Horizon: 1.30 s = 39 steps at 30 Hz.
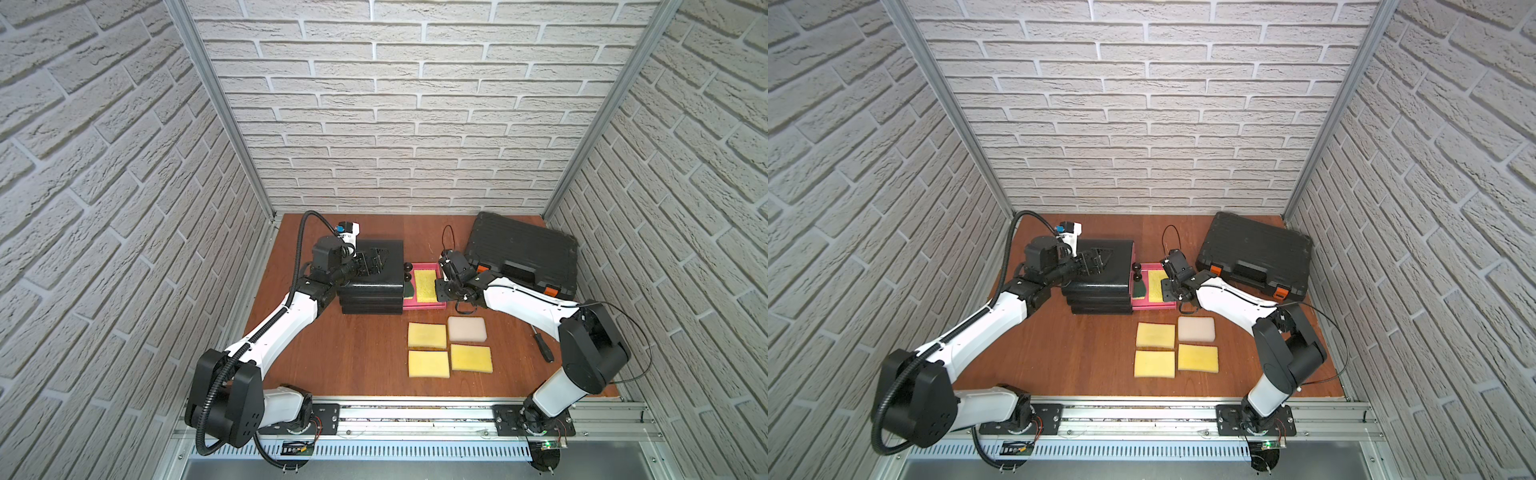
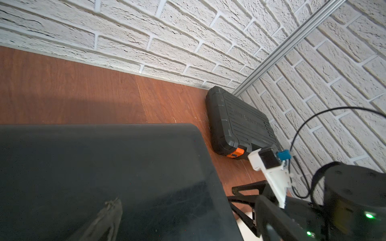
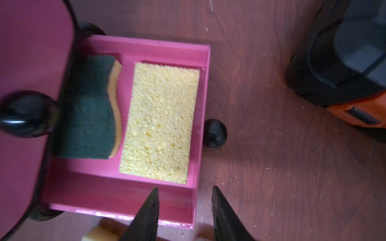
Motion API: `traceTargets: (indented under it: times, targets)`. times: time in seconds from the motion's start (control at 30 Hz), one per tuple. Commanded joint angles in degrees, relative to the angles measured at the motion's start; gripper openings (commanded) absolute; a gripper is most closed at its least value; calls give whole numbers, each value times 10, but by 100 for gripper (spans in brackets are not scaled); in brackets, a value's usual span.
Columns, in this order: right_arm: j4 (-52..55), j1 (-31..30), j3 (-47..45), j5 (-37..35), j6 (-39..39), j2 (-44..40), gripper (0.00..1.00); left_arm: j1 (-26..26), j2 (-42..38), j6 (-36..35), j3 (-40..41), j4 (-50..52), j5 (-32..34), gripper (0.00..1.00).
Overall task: Take the sponge out of the drawer
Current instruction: Open the drawer in the storage box, then pick up the sponge from the drawer.
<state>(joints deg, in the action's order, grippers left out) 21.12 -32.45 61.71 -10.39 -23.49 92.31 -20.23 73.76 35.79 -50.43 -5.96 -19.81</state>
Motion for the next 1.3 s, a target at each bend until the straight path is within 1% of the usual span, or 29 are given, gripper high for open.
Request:
traceTargets:
  times: [0.0,0.27,0.47,0.67,0.9,1.13,1.27]
  targets:
    - [-32,-31,6,-14,29,-6,42,5,-5,7,24,44,-2,98]
    - [-48,-89,56,-30,54,84,41,7,-25,9,32,56,0,98]
    - [-46,-99,81,-57,55,130,41,10,-46,6,41,65,7,98]
    - [-52,-100,69,-76,50,132,41,11,-42,8,41,61,8,98]
    - [-96,-100,15,-76,42,87,42,11,-30,12,38,53,3,98]
    - [-113,-99,-5,-93,19,70,43,11,-35,15,40,52,2,98]
    - [-106,-99,0,-103,5,79,44,11,-39,14,40,54,3,98]
